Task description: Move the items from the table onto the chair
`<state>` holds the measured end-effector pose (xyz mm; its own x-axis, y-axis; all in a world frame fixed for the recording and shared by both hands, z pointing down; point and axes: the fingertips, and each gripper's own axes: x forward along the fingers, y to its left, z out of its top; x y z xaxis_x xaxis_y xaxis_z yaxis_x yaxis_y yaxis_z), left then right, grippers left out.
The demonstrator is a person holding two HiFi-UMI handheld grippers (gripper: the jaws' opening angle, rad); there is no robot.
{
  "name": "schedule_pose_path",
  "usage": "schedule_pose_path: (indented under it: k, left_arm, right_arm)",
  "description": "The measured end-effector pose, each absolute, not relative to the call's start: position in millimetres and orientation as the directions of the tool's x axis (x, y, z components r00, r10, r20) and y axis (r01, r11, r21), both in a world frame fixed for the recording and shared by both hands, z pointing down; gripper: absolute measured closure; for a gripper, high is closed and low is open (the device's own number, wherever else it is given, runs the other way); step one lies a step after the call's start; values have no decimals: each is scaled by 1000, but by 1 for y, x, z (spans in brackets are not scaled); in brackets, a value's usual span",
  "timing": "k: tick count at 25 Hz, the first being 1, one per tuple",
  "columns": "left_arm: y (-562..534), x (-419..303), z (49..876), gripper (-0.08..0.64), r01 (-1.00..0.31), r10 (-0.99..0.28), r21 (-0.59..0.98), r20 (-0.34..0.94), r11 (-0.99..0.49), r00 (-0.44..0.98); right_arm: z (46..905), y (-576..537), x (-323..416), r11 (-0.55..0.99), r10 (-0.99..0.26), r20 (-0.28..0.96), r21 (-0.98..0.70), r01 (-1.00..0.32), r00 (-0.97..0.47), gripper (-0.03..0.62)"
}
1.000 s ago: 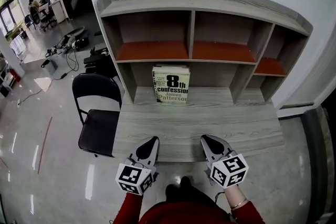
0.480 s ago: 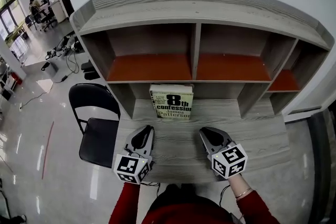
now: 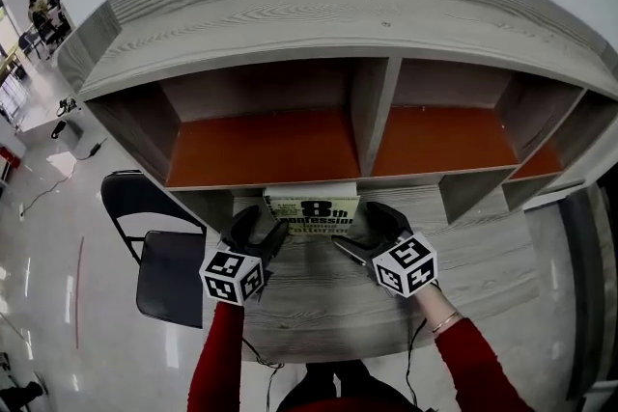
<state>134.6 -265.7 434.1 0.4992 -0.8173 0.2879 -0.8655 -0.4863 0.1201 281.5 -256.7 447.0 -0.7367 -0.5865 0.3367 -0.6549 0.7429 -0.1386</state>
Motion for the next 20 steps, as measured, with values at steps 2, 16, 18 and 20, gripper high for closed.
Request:
schedule_pose_path:
  k: [2,16,18,20]
  left_arm:
    - [-271,136,440,268,-848,-797,137,292,-512,528]
    - [-271,154,454,350,-787,-730,73,329,-613,599]
    - [-264,155,439,351,-794,-744,68,308,-605,593]
    - [-250,156,419,354,-798,-753,73,291,-598,591]
  right_arm:
    - [452,-265,279,740,-589,337,-139,-658,-734,163]
    - [462,-280,264,780,-582,407,33,-625,-704,325]
    - [450,-273,265,783,-580,386,21,-622,-718,326]
    - [431,-261,266,794,-564,372,-2,-608,-737,326]
